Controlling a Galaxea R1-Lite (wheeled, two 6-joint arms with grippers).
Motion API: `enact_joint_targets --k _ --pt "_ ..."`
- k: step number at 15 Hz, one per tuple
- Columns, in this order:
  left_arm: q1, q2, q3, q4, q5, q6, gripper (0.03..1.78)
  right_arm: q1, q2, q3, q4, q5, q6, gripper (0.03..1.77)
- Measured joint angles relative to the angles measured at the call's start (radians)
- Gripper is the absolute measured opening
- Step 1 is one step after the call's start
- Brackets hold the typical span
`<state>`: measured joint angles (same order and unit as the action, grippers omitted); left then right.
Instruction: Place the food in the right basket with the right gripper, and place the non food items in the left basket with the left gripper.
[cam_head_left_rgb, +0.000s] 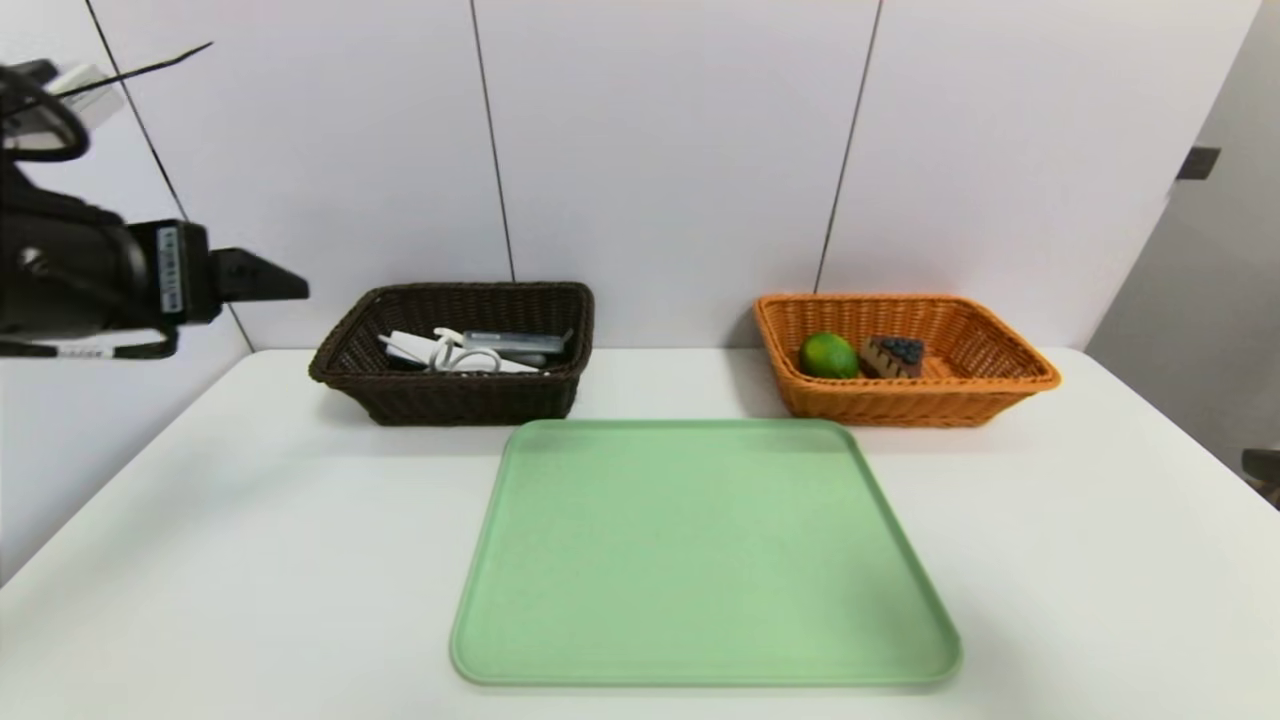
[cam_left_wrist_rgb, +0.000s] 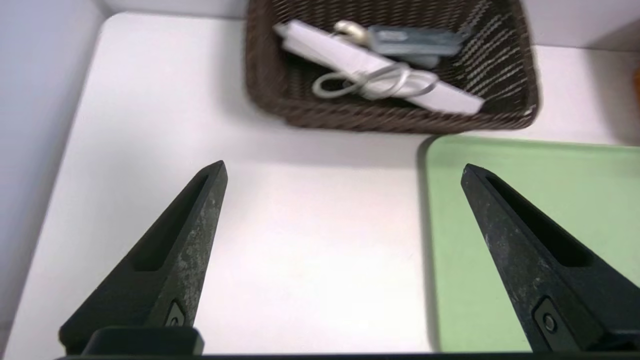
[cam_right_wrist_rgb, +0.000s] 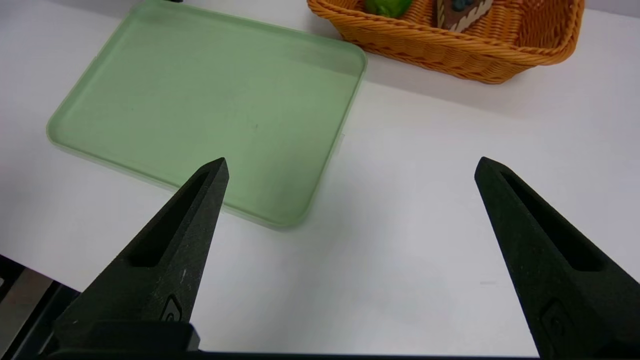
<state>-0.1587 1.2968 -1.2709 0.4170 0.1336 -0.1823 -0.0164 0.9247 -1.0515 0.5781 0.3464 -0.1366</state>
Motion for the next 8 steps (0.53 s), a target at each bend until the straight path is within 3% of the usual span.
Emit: enact_joint_targets --k 3,8 --pt "0.040 -0.195 0.175 -0.002 0.053 -0.011 1.67 -0.004 -0.094 0.043 0.000 -0.023 -0.001 1.70" --pt "0.084 -0.494 0.424 0.004 0.063 -0.009 1.68 -0.087 -0.267 0.129 0.004 -0.040 -0.001 1.70"
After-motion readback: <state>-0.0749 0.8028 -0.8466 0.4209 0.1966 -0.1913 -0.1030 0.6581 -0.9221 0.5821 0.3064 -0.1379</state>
